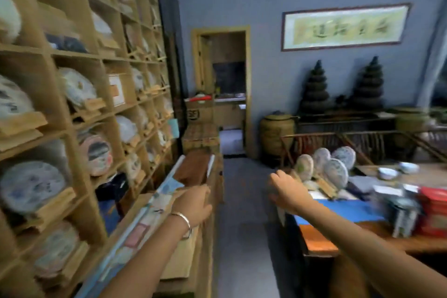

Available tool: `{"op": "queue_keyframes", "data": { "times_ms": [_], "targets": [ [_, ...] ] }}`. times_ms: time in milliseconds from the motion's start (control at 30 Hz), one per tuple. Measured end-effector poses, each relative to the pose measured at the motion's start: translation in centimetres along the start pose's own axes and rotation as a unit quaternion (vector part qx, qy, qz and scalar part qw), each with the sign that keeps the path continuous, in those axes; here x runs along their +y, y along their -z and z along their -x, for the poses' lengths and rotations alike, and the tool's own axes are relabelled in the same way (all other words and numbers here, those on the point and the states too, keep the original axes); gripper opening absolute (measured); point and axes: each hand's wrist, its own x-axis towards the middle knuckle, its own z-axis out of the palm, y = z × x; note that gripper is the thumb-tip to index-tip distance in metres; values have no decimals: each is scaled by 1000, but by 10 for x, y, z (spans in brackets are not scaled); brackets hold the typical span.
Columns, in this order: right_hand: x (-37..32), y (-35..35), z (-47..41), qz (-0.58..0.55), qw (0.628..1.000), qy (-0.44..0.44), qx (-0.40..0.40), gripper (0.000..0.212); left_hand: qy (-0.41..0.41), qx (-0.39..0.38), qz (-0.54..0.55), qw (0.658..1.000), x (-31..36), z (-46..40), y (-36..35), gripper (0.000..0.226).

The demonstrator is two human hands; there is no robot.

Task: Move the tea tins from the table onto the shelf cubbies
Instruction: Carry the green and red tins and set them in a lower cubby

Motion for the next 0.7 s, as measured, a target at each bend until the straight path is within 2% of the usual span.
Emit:
{"op": "queue_keyframes", "data": {
  "times_ms": [200, 400, 700],
  "targets": [
    [136, 33, 91, 25, 990, -134, 28, 29, -139, -73, 27, 987, 146, -52, -50, 30],
    [217, 47, 152, 47, 975, -217, 8, 28, -182, -92, 16, 979, 251, -74, -90, 28],
    [344, 67, 191, 38, 967, -253, 5, 32, -208, -128, 22, 969, 375, -109, -147, 27]
  ]
}}
